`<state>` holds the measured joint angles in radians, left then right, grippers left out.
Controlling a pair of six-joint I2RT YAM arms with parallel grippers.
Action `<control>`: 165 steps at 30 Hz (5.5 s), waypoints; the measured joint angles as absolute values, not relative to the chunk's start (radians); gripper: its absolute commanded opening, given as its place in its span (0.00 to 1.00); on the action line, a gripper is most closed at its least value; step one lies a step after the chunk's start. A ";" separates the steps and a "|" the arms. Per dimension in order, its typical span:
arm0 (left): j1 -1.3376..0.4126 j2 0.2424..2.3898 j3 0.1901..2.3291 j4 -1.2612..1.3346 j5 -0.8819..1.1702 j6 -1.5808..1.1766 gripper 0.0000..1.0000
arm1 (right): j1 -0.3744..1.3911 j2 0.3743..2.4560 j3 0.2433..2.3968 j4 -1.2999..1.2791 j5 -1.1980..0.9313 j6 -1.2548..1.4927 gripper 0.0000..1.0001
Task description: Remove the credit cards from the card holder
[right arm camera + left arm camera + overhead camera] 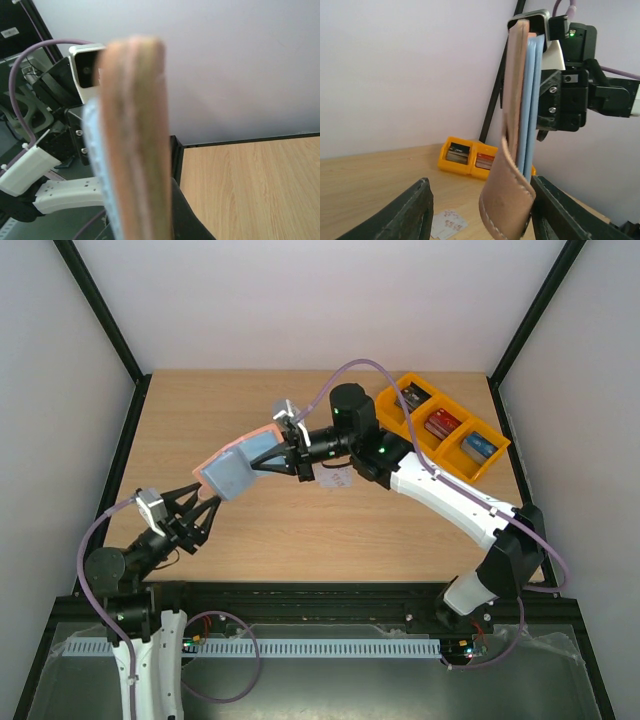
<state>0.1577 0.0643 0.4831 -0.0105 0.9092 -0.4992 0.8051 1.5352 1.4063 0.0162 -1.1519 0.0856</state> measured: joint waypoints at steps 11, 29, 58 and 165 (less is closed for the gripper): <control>0.159 0.068 0.464 0.039 0.879 -0.527 0.53 | 0.850 1.548 1.405 0.093 -1.171 0.170 0.02; 0.159 0.020 0.498 -0.008 0.977 -0.432 0.53 | 0.867 1.558 1.419 0.051 -1.078 0.130 0.02; 0.159 0.047 0.502 -0.139 0.736 -0.416 0.02 | 0.877 1.559 1.454 -0.045 -0.702 0.098 0.66; 0.134 0.339 0.803 -0.421 0.641 0.239 0.02 | 1.011 1.714 1.496 0.217 -0.705 0.345 0.13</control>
<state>0.1341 0.3386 0.8028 -0.4206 0.6407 0.2394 1.0107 1.7142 1.4963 0.2173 -0.7052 0.3450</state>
